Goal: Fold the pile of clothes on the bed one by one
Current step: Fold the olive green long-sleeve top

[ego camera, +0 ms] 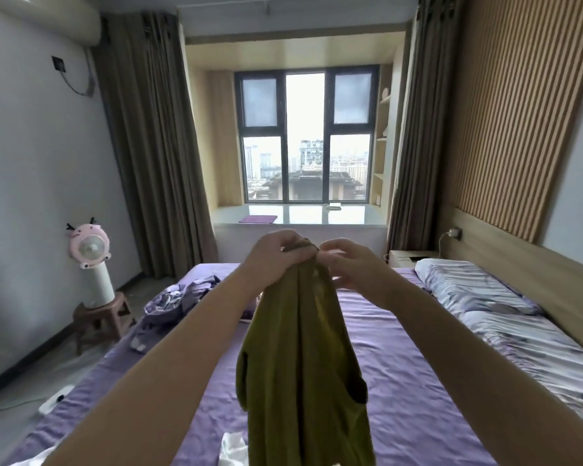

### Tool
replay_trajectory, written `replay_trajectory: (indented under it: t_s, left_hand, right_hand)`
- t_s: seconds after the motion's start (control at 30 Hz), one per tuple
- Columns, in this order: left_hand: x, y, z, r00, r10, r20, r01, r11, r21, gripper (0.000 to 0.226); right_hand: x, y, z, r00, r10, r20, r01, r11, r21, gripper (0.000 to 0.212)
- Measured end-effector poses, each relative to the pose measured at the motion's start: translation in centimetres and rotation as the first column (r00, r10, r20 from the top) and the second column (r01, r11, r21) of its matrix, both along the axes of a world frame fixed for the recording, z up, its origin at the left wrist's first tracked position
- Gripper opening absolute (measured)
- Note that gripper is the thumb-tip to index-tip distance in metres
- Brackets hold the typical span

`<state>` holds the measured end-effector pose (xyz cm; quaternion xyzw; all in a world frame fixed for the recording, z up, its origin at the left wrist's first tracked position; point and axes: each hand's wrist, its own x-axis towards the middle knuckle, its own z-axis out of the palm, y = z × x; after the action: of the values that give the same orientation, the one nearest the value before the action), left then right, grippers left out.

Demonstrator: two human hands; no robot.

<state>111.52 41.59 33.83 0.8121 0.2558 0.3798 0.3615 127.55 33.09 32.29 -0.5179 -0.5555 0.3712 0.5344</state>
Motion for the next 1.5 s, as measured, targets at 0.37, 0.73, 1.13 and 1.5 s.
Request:
replay_trajectory:
  t_s: [0.37, 0.73, 1.13, 1.5]
  left_hand:
    - [-6.9, 4.8, 2.0, 0.987, 0.158, -0.012, -0.158, 0.987, 0.032, 0.014]
    - [-11.7, 5.0, -0.9, 0.939, 0.046, -0.340, -0.054, 0.998, -0.016, 0.014]
    - [-10.0, 4.2, -2.6, 0.925, 0.373, 0.079, -0.372, 0.928, -0.026, 0.017]
    - [-11.3, 1.2, -7.3, 0.877, 0.474, 0.077, -0.461, 0.876, -0.139, 0.051]
  right_hand:
    - [3.1, -0.4, -4.6, 0.972, -0.086, 0.217, 0.111, 0.988, -0.109, 0.003]
    - [5.4, 0.1, -2.5, 0.941, -0.159, 0.300, 0.172, 0.985, -0.019, 0.019]
    - [7.5, -2.9, -2.1, 0.899, 0.094, 0.429, -0.031, 0.988, -0.151, 0.031]
    - [6.1, -5.1, -4.6, 0.931, -0.058, 0.360, 0.105, 0.988, -0.114, 0.047]
